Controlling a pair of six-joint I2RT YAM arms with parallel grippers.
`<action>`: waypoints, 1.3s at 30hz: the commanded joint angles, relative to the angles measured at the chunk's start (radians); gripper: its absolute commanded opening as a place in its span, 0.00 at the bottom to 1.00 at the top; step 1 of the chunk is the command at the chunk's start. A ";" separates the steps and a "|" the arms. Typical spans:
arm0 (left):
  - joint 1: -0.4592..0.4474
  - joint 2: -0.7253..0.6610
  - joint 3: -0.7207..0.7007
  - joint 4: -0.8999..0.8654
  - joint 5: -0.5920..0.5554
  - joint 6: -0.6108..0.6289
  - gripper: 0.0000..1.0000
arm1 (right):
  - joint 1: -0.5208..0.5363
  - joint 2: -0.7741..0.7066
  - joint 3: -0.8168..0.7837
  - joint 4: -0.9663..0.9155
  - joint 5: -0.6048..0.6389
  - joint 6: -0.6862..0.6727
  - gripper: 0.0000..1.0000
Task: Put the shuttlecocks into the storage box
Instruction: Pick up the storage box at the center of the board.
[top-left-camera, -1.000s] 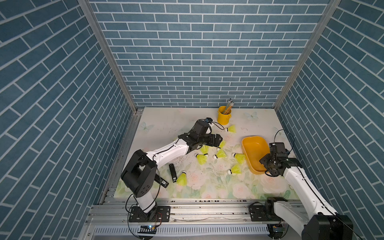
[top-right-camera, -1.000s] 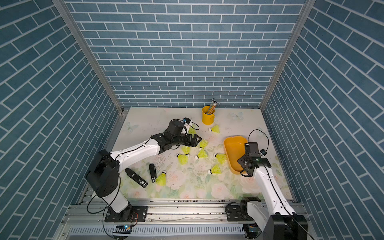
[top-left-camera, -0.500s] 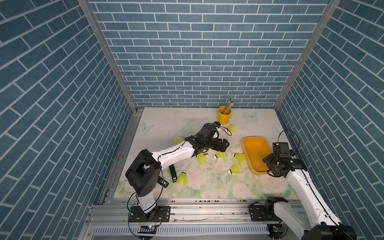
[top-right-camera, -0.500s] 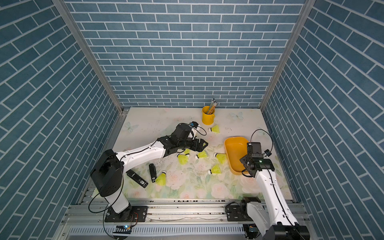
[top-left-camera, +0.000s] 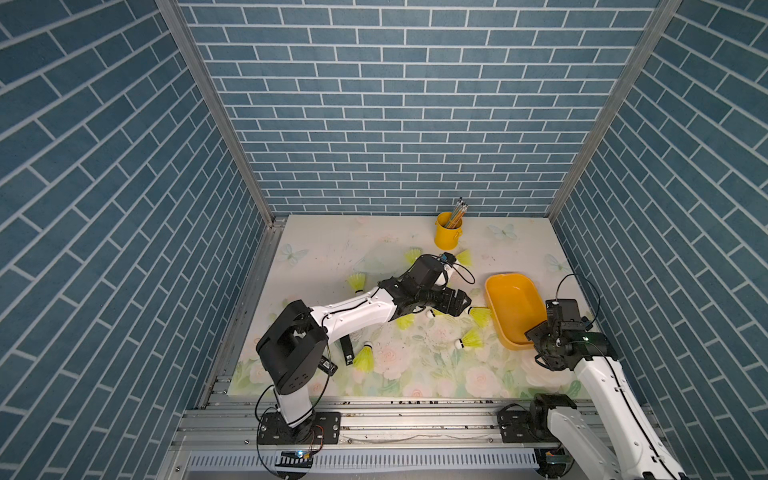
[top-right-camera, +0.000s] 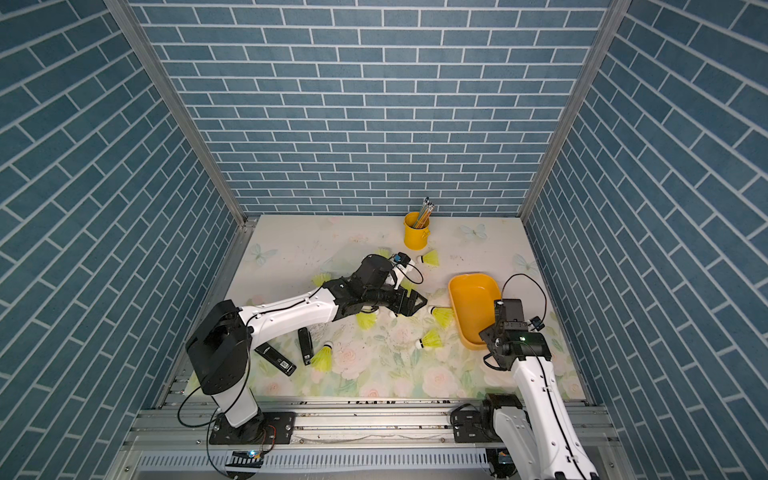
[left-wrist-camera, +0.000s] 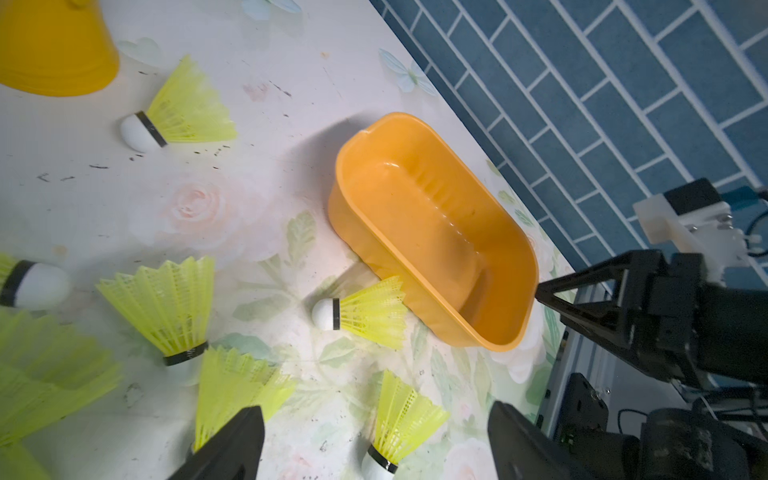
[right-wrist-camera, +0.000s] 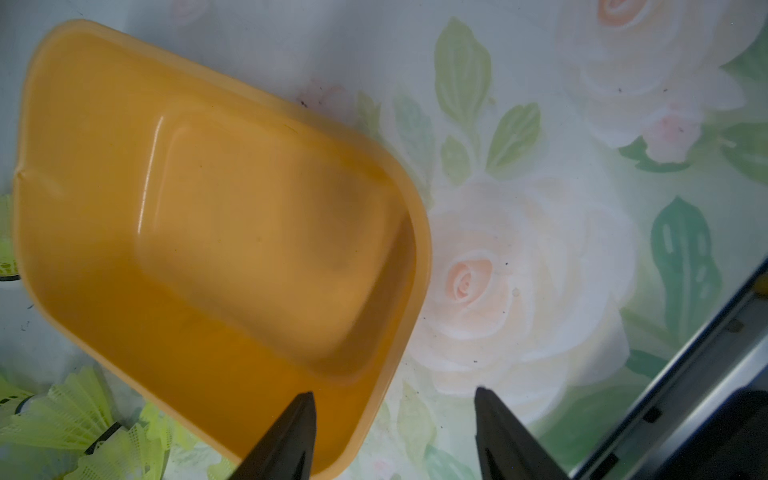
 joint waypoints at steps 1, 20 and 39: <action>-0.010 0.019 0.019 0.017 0.057 0.027 0.90 | -0.003 0.033 -0.022 0.055 -0.022 0.052 0.63; -0.016 0.043 0.019 0.038 0.135 0.012 0.89 | -0.003 0.109 -0.072 0.153 0.053 0.085 0.15; -0.009 -0.032 -0.015 0.017 -0.009 -0.040 0.88 | 0.042 0.151 0.229 0.082 0.227 -0.128 0.00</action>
